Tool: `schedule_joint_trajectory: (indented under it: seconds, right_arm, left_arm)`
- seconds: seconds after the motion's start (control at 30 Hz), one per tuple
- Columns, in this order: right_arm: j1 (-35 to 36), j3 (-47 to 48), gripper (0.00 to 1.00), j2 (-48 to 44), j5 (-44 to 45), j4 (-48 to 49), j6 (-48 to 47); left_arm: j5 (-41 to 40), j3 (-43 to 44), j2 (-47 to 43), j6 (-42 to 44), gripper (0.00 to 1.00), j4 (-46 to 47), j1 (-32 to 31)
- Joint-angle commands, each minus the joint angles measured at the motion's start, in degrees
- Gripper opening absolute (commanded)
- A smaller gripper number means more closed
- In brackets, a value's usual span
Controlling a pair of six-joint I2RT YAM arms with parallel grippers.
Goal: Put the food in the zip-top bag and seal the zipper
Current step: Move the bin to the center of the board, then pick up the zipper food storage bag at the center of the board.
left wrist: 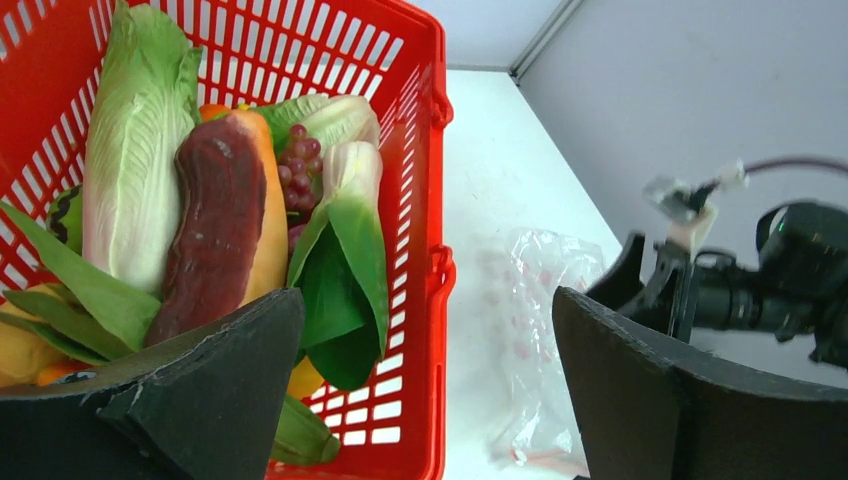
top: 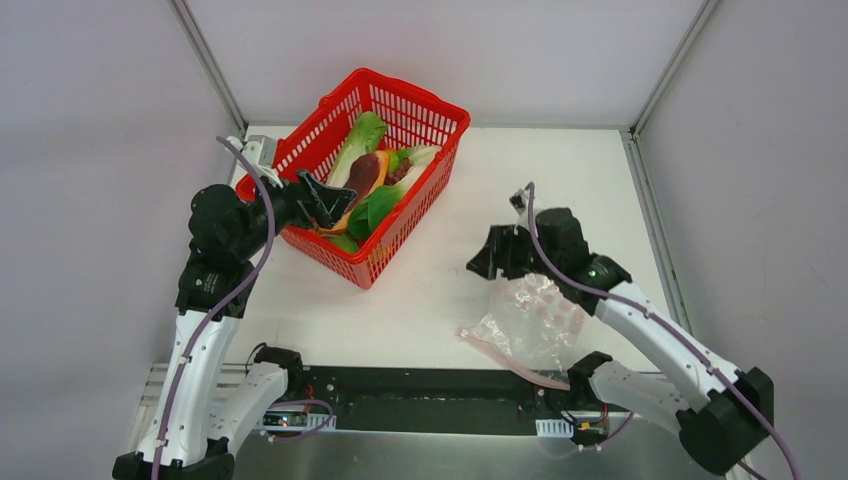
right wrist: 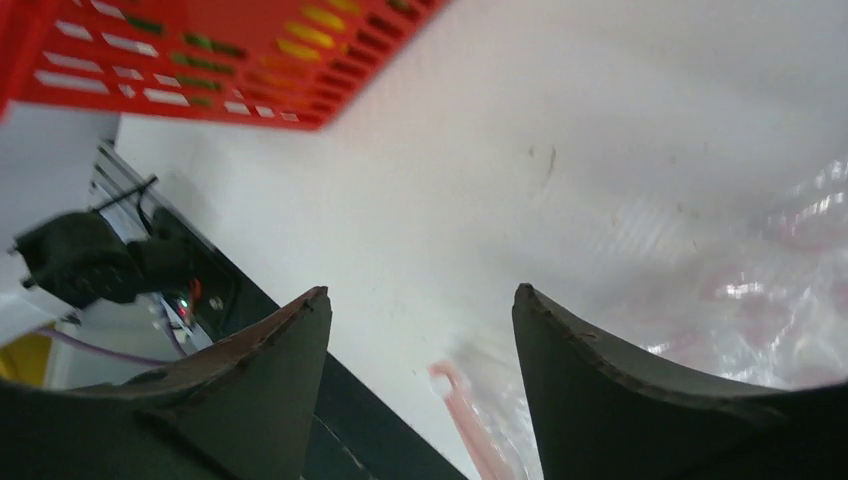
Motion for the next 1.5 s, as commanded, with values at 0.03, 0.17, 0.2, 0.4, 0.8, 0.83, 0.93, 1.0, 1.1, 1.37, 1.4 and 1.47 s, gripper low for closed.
schedule_joint_trajectory:
  seconds: [0.03,0.17,0.2,0.4,0.8,0.83,0.93,1.0,1.1,1.37,1.4,1.47]
  right_arm:
    - [3.1,-10.6,0.7,-8.2,-2.9,-0.4,-4.4]
    - [6.6,-10.5,0.73,-9.0,-3.8,-5.0,-3.3]
    - [7.8,-10.1,0.73,-9.1,-1.4,-6.3,-2.6]
    - [11.8,-7.4,0.75,-7.7,-2.0,-14.9,-0.2]
    - [24.7,-6.2,0.79,-1.0,18.0,-28.4,13.2]
    - [25.3,-6.0,0.79,-0.9,20.1,-28.5,13.3]
    - [25.7,-6.4,0.76,-0.4,25.4,-26.7,13.4]
    - [25.8,-7.8,0.76,1.0,25.1,-24.6,12.4]
    - [25.7,-8.1,0.7,5.4,23.7,-22.7,12.2]
    - [26.0,-10.7,0.62,8.8,21.5,-19.7,13.4]
    - [26.0,-10.7,0.6,8.9,21.9,-19.6,13.7]
    - [26.1,-10.7,0.55,9.1,22.9,-19.3,14.1]
  left_arm:
    - [2.0,-0.7,0.4,-3.2,0.98,8.0,0.5]
    - [1.5,-0.8,0.0,-2.5,0.98,7.3,0.5]
    - [1.3,-1.1,-0.2,-2.3,0.98,7.4,0.5]
    - [0.3,-2.2,-0.6,-1.9,0.98,7.7,0.5]
    - [-1.3,-3.6,-1.6,-1.4,0.98,6.8,0.5]
    - [-1.3,-3.7,-1.6,-1.4,0.98,6.8,0.5]
    - [-1.0,-3.8,-1.3,-1.5,0.98,6.8,0.5]
    - [-0.8,-3.8,-1.3,-1.6,0.98,6.9,0.5]
    - [-0.7,-3.7,-1.3,-1.4,0.98,6.7,0.5]
    - [-1.3,-4.0,-1.6,-0.8,0.98,6.1,0.5]
    - [-1.3,-4.0,-1.6,-0.8,0.98,6.2,0.5]
    - [-1.2,-4.0,-1.6,-0.7,0.98,6.2,0.5]
